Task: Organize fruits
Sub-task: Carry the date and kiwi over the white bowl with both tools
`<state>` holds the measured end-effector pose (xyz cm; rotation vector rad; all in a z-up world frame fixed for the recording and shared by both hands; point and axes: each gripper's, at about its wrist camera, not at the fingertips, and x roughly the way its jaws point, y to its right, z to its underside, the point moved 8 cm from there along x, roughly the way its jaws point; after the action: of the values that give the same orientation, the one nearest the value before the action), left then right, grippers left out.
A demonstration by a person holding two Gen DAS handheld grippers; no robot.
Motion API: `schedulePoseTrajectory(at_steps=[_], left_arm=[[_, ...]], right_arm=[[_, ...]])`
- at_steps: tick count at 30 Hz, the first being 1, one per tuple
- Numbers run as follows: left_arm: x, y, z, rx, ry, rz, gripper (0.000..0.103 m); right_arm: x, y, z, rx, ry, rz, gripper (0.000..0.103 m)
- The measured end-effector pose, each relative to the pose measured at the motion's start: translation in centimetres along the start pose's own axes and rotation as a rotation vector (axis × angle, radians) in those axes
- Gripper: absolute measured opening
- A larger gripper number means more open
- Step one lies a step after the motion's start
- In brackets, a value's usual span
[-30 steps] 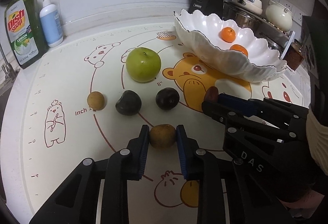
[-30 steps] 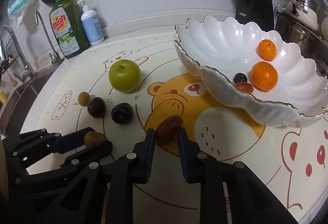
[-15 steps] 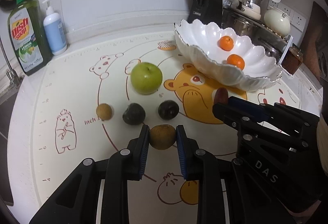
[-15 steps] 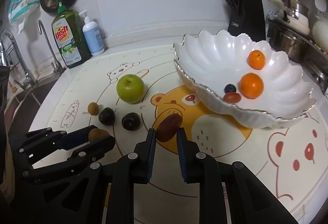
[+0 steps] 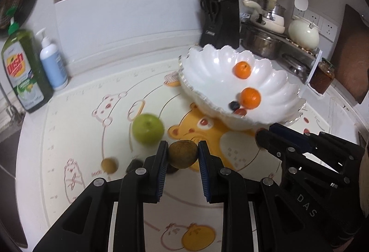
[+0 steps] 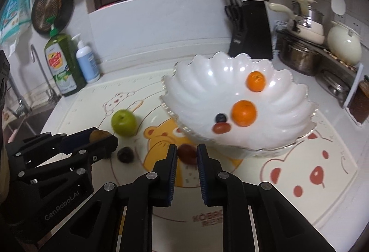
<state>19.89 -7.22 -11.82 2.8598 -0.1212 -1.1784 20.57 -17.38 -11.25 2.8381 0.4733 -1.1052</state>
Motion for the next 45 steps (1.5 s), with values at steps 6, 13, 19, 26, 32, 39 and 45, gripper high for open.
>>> schedulePoseTrajectory(at_steps=[6, 13, 19, 26, 32, 39, 45], left_arm=[[1.2, 2.3, -2.5, 0.027, 0.014, 0.018, 0.026], [1.6, 4.0, -5.2, 0.05, 0.047, 0.029, 0.026], [1.9, 5.0, -4.0, 0.082, 0.034, 0.035, 0.027], [2.3, 5.1, -1.9, 0.092, 0.001, 0.042, 0.026], [1.5, 4.4, -2.0, 0.083, 0.014, 0.031, 0.026], [1.0, 3.3, -2.7, 0.076, 0.037, 0.008, 0.026], [1.5, 3.4, -3.4, 0.075, 0.034, 0.017, 0.026]], right_arm=[[-0.4, 2.7, -1.4, 0.028, 0.029, 0.04, 0.012], [-1.0, 5.7, -3.1, 0.067, 0.062, 0.069, 0.012], [-2.3, 5.9, -0.8, 0.08, 0.087, 0.086, 0.018], [-2.7, 6.6, 0.9, 0.112, 0.1, 0.112, 0.038], [-3.6, 5.9, 0.0, 0.087, 0.13, 0.12, 0.038], [-3.8, 5.5, -0.9, 0.073, 0.143, 0.133, 0.044], [-3.7, 5.8, -1.3, 0.079, 0.148, 0.14, 0.044]])
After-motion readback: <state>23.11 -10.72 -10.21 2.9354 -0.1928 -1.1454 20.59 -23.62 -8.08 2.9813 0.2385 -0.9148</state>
